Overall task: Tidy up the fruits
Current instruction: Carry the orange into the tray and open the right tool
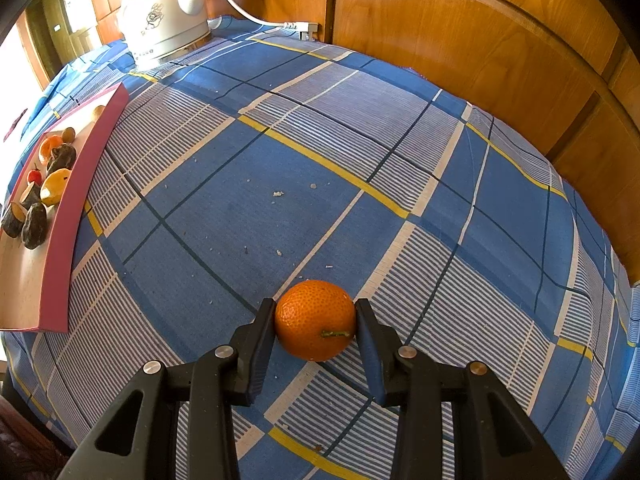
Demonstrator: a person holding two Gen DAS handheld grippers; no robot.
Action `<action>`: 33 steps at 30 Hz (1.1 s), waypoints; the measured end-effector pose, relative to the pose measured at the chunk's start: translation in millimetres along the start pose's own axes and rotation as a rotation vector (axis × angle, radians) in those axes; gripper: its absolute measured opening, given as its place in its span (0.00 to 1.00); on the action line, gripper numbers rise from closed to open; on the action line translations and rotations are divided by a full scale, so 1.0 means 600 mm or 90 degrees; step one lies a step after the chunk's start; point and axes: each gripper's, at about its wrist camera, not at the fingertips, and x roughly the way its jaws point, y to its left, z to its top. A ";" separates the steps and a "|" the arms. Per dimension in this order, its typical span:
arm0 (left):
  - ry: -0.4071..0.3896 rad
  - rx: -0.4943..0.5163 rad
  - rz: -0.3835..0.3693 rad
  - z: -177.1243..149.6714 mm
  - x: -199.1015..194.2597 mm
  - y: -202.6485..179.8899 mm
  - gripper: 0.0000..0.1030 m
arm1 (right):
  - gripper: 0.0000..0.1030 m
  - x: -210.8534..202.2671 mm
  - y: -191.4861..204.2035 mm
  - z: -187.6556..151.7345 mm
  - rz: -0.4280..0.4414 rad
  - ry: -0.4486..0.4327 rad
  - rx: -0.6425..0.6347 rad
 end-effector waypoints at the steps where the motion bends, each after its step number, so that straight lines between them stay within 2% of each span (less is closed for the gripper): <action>1: -0.001 -0.002 -0.001 0.001 -0.001 0.002 0.54 | 0.38 0.000 0.000 0.000 0.000 0.000 0.000; 8: -0.014 -0.027 -0.002 0.011 -0.010 0.024 0.54 | 0.38 -0.016 0.012 0.013 0.016 -0.005 0.004; 11: -0.020 -0.037 -0.001 0.013 -0.012 0.036 0.54 | 0.38 -0.048 0.047 0.034 0.062 -0.033 -0.007; 16: -0.020 -0.052 0.000 0.011 -0.012 0.053 0.54 | 0.38 -0.096 0.154 0.084 0.157 -0.090 -0.061; 19: -0.020 -0.058 0.000 0.007 -0.014 0.061 0.54 | 0.38 -0.104 0.224 0.112 0.216 -0.109 -0.082; 23: -0.020 -0.072 0.002 0.003 -0.016 0.077 0.54 | 0.38 -0.094 0.313 0.138 0.265 -0.113 -0.094; 29: -0.012 -0.089 -0.002 -0.004 -0.011 0.092 0.54 | 0.39 -0.045 0.403 0.156 0.274 -0.086 -0.120; 33: -0.005 -0.095 -0.006 -0.007 -0.005 0.096 0.54 | 0.40 -0.003 0.430 0.154 0.255 -0.052 -0.140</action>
